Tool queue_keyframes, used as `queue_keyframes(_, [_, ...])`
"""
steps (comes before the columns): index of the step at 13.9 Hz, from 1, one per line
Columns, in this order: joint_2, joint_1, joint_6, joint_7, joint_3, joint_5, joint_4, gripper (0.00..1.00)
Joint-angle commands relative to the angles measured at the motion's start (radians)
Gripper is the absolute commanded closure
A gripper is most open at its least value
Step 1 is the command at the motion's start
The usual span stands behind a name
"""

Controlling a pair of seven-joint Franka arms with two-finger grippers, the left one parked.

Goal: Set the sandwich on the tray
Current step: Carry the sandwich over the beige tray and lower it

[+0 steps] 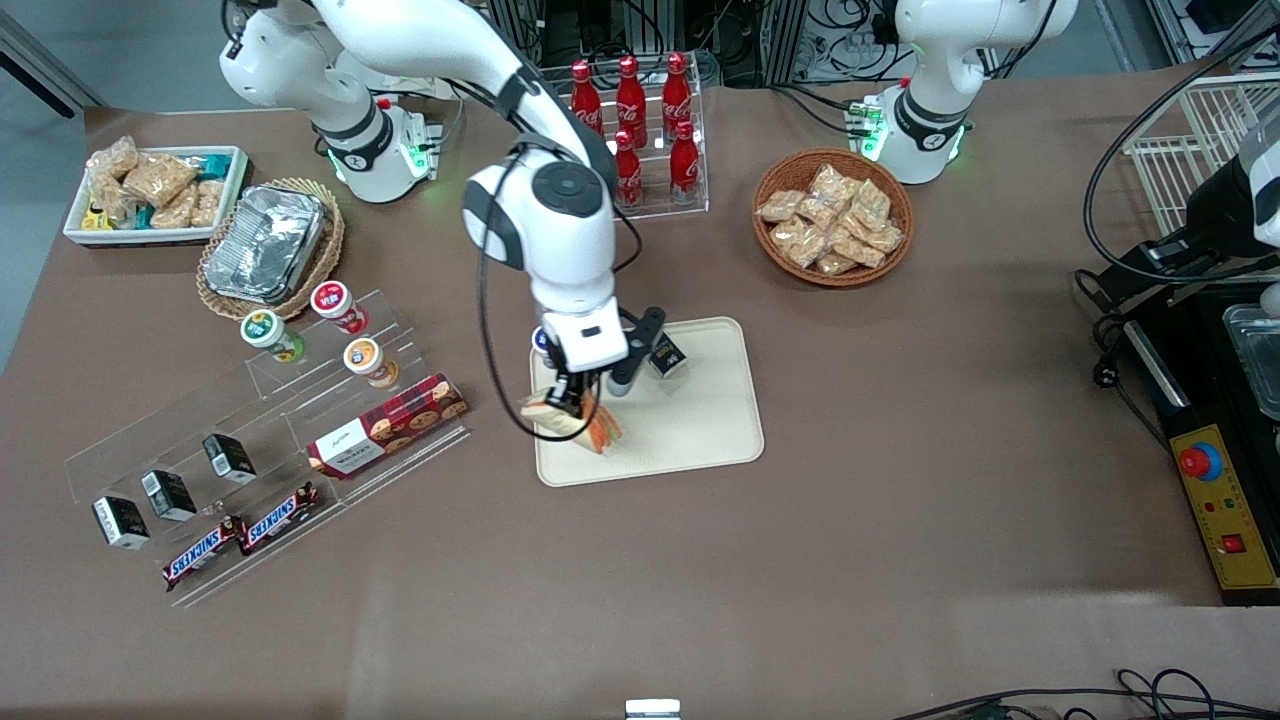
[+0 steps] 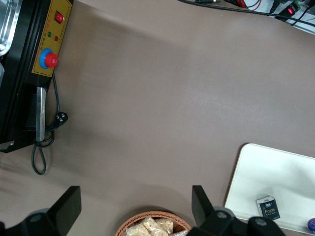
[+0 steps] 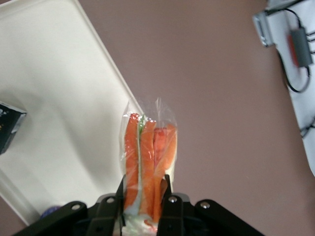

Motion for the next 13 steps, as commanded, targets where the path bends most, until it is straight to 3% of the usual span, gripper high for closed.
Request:
queue_keyframes(1, [0.069, 0.013, 0.064, -0.038, -0.01, -0.009, 0.027, 0.72])
queue_keyframes(5, [0.148, 0.028, 0.142, -0.041, -0.01, -0.008, 0.029, 0.71])
queue_keyframes(6, [0.152, 0.039, 0.145, -0.035, 0.007, -0.006, 0.029, 0.66])
queue_keyframes(9, [0.168, 0.037, 0.148, -0.034, 0.03, 0.064, 0.029, 0.63])
queue_keyframes(11, [0.171, 0.039, 0.147, -0.04, 0.03, 0.086, 0.029, 0.48])
queue_keyframes(13, [0.169, 0.028, 0.147, -0.038, 0.03, 0.097, 0.029, 0.17])
